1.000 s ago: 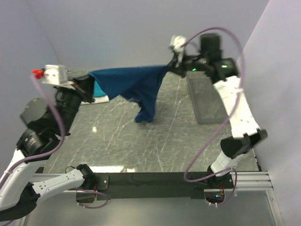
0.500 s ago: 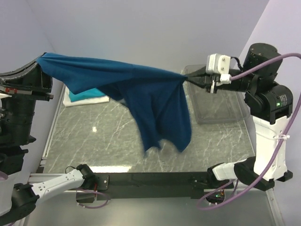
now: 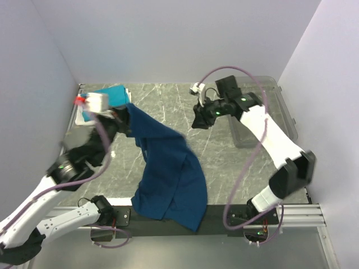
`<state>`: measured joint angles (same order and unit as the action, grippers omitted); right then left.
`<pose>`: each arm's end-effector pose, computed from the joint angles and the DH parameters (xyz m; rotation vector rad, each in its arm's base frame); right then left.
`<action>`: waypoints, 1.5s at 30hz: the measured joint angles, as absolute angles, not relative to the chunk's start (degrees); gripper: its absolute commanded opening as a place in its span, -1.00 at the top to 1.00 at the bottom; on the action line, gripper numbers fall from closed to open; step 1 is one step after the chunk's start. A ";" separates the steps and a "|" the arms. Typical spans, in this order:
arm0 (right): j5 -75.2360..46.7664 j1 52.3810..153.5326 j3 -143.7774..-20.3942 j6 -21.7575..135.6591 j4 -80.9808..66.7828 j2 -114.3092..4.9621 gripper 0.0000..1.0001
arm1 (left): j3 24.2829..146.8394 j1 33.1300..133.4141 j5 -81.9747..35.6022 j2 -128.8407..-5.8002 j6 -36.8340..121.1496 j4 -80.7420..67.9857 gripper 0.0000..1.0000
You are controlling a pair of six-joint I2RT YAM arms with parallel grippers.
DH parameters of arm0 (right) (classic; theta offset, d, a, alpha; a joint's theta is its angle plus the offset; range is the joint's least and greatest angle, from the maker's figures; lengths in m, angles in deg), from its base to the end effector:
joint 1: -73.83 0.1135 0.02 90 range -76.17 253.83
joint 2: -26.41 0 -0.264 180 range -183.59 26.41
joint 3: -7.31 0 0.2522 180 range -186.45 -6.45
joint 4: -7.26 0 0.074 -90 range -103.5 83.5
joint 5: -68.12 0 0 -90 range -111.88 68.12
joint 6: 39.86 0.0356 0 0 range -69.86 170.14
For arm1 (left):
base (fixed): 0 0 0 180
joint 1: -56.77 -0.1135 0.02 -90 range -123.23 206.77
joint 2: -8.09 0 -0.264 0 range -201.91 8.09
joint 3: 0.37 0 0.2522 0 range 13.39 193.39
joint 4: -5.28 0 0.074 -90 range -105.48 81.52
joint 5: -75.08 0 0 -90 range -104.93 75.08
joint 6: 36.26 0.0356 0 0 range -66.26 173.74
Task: Fold and stack the t-shirts
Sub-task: Flatten the tshirt out
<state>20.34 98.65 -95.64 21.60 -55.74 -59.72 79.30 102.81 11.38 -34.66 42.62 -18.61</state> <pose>0.2741 0.1531 0.3775 -1.3122 1.8392 0.8323 0.1023 -0.0833 0.4681 0.0262 1.3868 -0.5278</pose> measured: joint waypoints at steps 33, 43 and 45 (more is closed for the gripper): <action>-1.89 153.40 -91.75 21.60 -40.66 -85.40 -0.20 | 73.38 72.04 8.67 -46.52 21.53 -30.50 0.99; -6.06 156.04 -99.11 26.89 -40.09 -94.28 -0.19 | 69.97 70.01 5.89 -43.14 21.79 -30.68 0.99; -6.17 156.02 -99.99 27.63 -40.55 -95.15 -0.17 | 69.97 69.85 5.72 -42.98 22.19 -30.70 0.99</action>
<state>-6.17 156.02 -99.99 27.63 -40.55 -95.15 69.97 69.85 5.72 -42.98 22.19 -30.70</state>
